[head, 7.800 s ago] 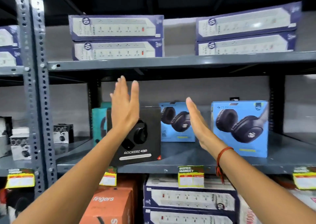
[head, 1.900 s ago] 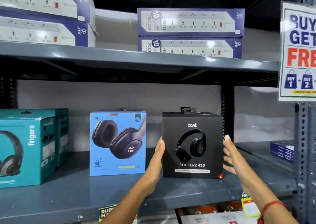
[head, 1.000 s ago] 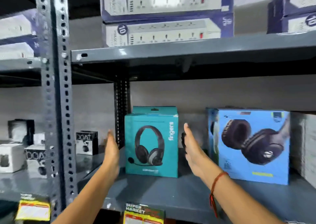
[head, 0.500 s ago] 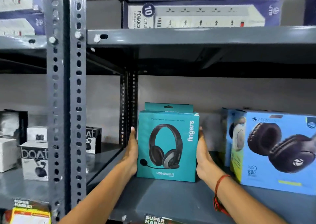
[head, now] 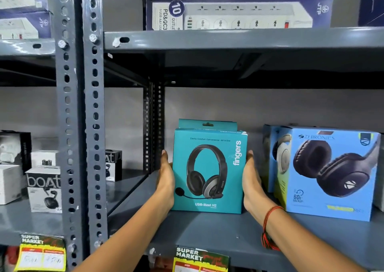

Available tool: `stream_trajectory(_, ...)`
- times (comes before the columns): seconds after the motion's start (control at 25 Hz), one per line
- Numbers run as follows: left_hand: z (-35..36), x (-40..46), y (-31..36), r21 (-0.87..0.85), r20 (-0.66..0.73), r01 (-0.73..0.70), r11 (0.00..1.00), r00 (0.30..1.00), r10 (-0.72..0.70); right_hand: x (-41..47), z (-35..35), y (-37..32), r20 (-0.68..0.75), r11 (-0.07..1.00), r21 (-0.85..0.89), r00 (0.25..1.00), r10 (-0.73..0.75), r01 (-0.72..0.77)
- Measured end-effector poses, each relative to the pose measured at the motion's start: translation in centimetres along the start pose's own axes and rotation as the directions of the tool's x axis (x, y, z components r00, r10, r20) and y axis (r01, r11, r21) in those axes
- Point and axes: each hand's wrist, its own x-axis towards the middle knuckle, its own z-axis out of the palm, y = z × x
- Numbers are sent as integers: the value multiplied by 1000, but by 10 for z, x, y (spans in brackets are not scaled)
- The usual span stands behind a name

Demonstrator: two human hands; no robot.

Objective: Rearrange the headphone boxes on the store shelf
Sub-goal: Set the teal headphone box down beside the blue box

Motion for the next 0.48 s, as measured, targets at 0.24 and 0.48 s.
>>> stream_trajectory(0.24, 1, -7, -5, 55, -33, -59, 997, 998, 60, -16, -11, -10, 37, 1000, -28, 999, 7, -6)
stream_trajectory(0.48, 29, -59, 15, 210, -180, -665, 717, 695, 696, -41, -51, -53, 81, 886, -71, 888, -452, 458)
